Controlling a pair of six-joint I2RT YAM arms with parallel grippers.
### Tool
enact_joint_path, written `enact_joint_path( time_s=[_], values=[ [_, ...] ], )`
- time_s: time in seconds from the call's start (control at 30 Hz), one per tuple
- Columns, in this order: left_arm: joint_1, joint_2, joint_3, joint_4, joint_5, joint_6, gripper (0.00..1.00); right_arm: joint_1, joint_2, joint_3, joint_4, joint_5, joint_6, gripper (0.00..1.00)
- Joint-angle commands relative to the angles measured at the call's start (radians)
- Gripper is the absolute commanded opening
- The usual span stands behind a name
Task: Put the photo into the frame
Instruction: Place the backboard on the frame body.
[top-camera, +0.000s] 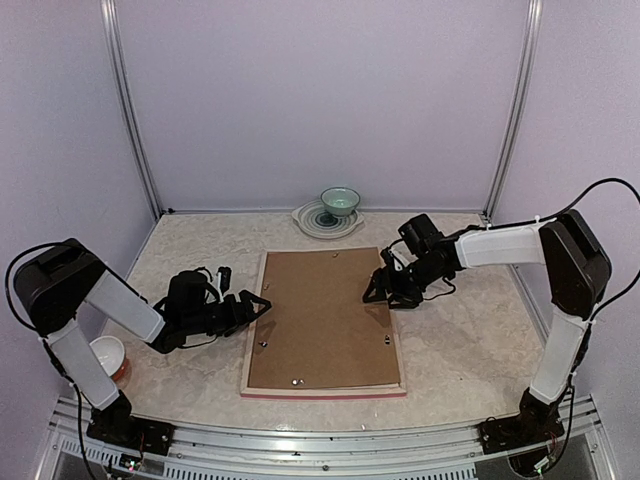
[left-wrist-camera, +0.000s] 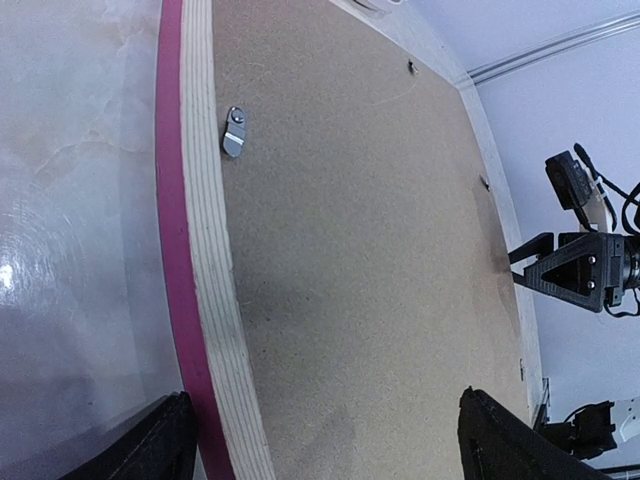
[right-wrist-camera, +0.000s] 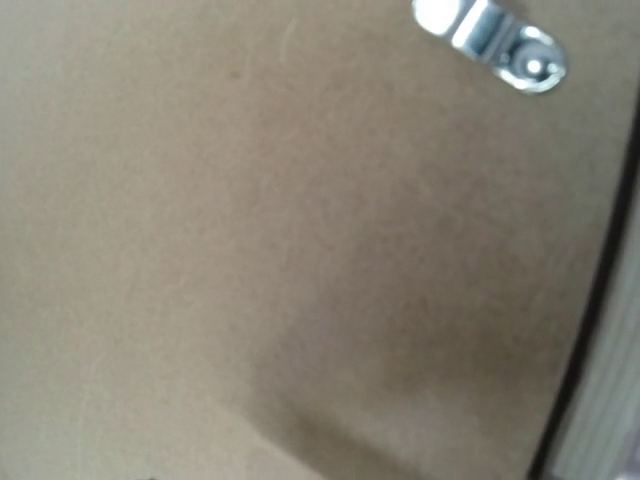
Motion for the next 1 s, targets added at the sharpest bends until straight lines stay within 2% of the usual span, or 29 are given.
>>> enact_joint_path(
  time_s=[0.0,0.8,0.97],
  values=[
    [-0.015,0.027,-0.021,-0.037,0.035,-0.015,0.89,0.015,-0.048,0.03,-0.022,0.031,-0.036,0.69],
    [-0.023,0.03,-0.017,-0.037,0.034,-0.024,0.89,0.017,-0.095,0.055,-0.087,0.078,-0.098,0.7],
    [-0.023,0.028,-0.018,-0.038,0.033,-0.023,0.89,0.016,-0.11,0.053,-0.096,0.139,-0.111,0.78]
  ],
)
